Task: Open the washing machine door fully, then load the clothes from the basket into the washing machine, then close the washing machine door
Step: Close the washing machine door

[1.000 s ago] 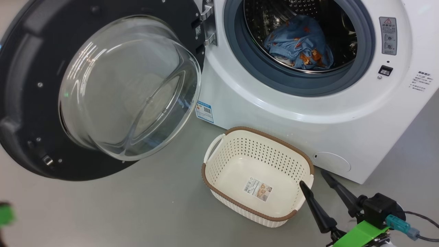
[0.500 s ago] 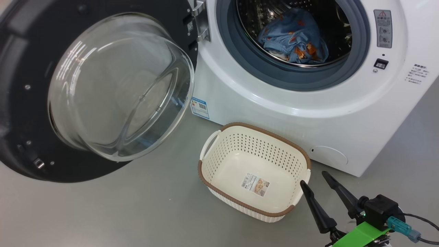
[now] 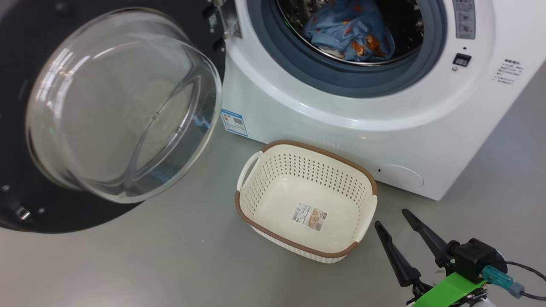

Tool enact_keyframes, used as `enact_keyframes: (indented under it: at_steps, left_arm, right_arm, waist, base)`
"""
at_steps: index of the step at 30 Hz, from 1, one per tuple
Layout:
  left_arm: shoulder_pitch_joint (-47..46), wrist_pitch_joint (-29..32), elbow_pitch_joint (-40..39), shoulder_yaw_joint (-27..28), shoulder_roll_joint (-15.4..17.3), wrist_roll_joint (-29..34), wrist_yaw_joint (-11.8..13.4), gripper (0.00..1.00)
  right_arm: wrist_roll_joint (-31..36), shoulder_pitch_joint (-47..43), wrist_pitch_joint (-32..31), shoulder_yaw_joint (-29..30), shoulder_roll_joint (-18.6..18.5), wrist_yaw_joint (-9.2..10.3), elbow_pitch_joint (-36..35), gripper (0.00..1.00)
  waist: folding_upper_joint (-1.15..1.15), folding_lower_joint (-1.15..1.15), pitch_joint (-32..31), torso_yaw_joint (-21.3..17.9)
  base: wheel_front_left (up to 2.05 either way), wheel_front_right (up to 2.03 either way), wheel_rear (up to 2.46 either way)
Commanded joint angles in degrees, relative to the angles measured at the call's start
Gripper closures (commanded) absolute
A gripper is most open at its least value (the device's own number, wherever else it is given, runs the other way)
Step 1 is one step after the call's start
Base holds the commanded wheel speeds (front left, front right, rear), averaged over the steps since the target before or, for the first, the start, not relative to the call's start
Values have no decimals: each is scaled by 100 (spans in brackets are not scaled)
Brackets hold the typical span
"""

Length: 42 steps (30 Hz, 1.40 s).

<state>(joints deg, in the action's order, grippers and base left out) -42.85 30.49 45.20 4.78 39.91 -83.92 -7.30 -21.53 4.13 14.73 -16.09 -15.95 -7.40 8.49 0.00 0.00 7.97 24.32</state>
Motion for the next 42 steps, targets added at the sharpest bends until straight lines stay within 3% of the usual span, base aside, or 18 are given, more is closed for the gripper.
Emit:
enact_keyframes:
  at_steps: [1,9,17,29,42]
  left_arm:
    - [-217,158,-30,146,499,-92,-18,100]
    - [-184,1261,176,-11,586,-450,-18,100]
    - [112,2276,-372,-154,572,-739,-18,100]
    - [879,3332,-2329,-99,462,-1153,-19,100]
    - [1463,4340,-4614,164,-265,-1594,-19,100]
  right_arm:
    - [52,164,27,-131,-50,-9,-135,0]
    - [131,263,27,-105,-136,-9,-162,0]
    - [158,258,27,-58,-131,-9,-161,0]
    - [117,223,27,-59,-69,-9,-158,0]
    - [120,144,27,18,66,-9,-274,0]
  waist:
    - [0,0,97,-89]
    - [0,0,312,-232]
    - [0,0,314,-208]
    - [0,0,152,-190]
    - [0,0,81,-623]
  base:
    - [0,0,0]
    - [0,0,0]
    - [0,0,0]
    - [0,0,0]
    - [0,0,0]
